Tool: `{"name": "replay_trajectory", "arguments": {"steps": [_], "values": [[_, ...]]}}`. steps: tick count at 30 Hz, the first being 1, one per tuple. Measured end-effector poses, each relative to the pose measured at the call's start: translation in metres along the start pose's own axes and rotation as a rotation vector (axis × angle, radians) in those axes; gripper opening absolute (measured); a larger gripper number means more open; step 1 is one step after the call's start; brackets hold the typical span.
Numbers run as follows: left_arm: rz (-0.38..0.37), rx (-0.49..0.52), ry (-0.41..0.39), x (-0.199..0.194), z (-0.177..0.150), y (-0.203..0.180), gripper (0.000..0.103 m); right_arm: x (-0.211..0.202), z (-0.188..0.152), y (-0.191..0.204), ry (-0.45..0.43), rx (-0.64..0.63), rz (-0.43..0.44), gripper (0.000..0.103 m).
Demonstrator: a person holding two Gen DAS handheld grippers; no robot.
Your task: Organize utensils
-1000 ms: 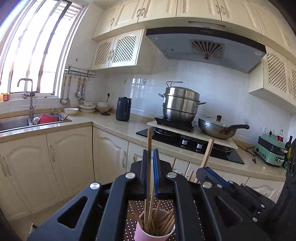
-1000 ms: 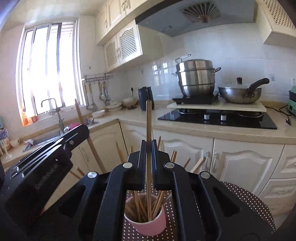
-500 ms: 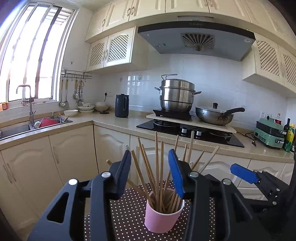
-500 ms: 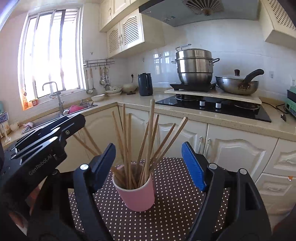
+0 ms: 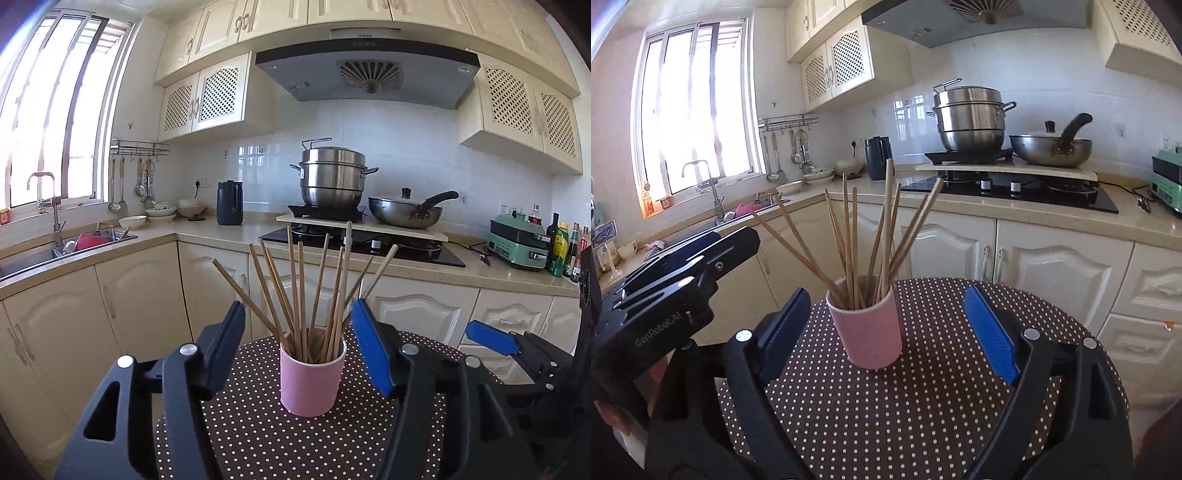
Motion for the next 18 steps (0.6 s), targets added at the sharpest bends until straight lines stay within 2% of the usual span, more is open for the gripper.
{"name": "replay_trajectory", "arguments": {"steps": [9, 18], "values": [[0.003, -0.026, 0.035, -0.028, -0.025, -0.008, 0.062, -0.037, -0.026, -0.018, 0.009, 0.066, -0.027, 0.086], [-0.001, -0.026, 0.026, -0.083, -0.034, -0.019, 0.062, -0.100, -0.036, -0.005, -0.029, 0.060, -0.047, 0.087]]}}
Point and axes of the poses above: each gripper's, at about its wrist camera, not at the fingertips, and x roughly the way its jaws point, y to its left, z to its top, the point moved 7 cm from there along x, roughly the way its jaws point, and after that the axes turned 5 degrees about -z, right-handed, at the moved point
